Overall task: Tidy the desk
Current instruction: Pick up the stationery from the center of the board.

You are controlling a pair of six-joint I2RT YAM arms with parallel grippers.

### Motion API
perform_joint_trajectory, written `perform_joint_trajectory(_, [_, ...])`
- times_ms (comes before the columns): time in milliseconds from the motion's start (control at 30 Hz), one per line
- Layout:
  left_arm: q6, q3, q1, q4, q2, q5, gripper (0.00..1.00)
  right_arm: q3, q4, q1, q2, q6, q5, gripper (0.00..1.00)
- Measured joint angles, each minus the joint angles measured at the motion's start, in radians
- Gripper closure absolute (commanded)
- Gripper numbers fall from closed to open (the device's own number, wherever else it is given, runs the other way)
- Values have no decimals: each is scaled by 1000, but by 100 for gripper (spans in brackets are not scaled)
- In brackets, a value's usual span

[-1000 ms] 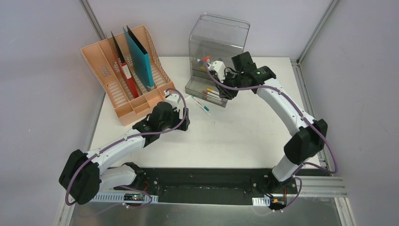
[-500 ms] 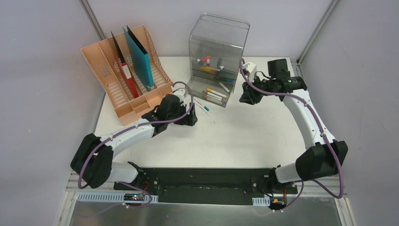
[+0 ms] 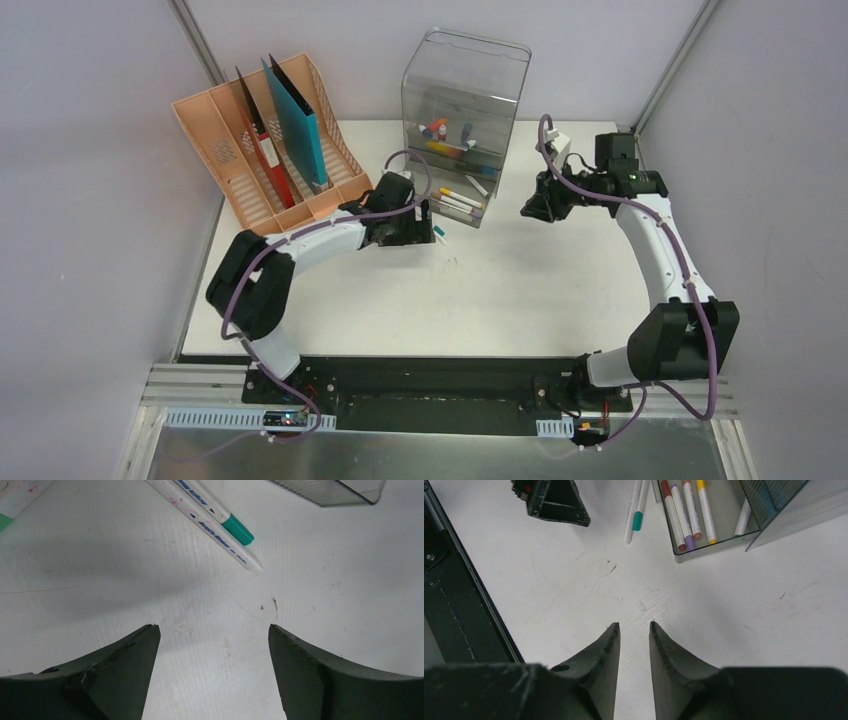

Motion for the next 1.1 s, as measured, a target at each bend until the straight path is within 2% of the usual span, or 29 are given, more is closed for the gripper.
perform_joint_trajectory(133, [-71,142,0,-137,126,-27,27,-3,15,-2,0,5,-20,70])
perform_joint_trajectory(267, [-118,285,0,-274,235,-70,29,-6,19,-2,6,7,-34,70])
perform_joint_trajectory(433, [-153,365,0,-373,282,-105,31,-6,22,-2,14,9,-45,70])
perform_joint_trajectory(600, [-176,426,0,-429,313,-136,34,-7,23,-2,19,11,-48,70])
perform_joint_trajectory(1100, [-261,537,0,-462,416,-167,35,-20,31,-2,19,14,-63,70])
